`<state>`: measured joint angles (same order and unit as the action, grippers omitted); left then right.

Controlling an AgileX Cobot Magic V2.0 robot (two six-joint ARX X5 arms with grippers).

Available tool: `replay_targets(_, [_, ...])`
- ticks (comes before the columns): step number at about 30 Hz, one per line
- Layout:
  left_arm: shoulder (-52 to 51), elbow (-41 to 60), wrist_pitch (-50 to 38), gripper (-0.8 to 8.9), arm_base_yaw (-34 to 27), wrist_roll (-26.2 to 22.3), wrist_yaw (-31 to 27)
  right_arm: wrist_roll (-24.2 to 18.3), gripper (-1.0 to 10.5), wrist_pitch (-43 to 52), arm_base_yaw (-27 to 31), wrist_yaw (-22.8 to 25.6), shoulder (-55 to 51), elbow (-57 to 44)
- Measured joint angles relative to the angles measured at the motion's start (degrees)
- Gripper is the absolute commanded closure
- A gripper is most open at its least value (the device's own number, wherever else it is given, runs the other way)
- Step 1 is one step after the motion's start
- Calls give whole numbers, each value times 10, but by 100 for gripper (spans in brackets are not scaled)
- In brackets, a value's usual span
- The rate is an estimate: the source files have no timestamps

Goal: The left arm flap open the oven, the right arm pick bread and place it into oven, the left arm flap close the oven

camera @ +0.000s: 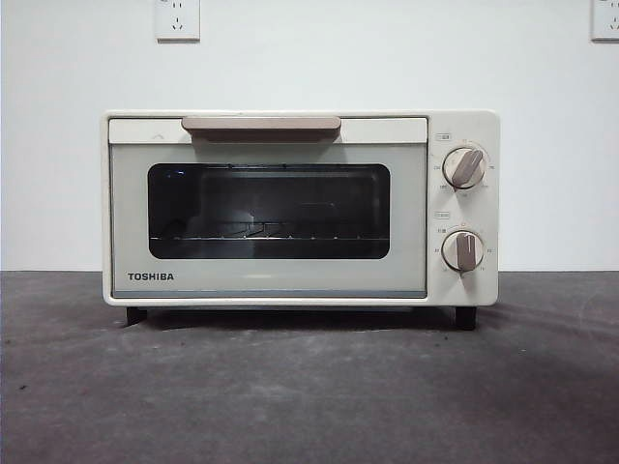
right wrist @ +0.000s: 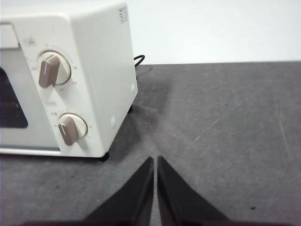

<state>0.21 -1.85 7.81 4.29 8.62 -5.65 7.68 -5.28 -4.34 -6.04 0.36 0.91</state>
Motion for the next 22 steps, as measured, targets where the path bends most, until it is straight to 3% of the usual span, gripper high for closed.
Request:
replay_targets(6, [20, -23, 6, 796, 5, 73, 11, 80, 939, -6, 0, 0, 1, 17])
replay_targets(12, [81, -107, 14, 796, 9, 129, 15, 129, 939, -59, 0, 0, 28, 106])
replay_targets(22, [240, -285, 98, 797, 9, 118, 131, 136, 939, -158, 0, -85, 140, 270])
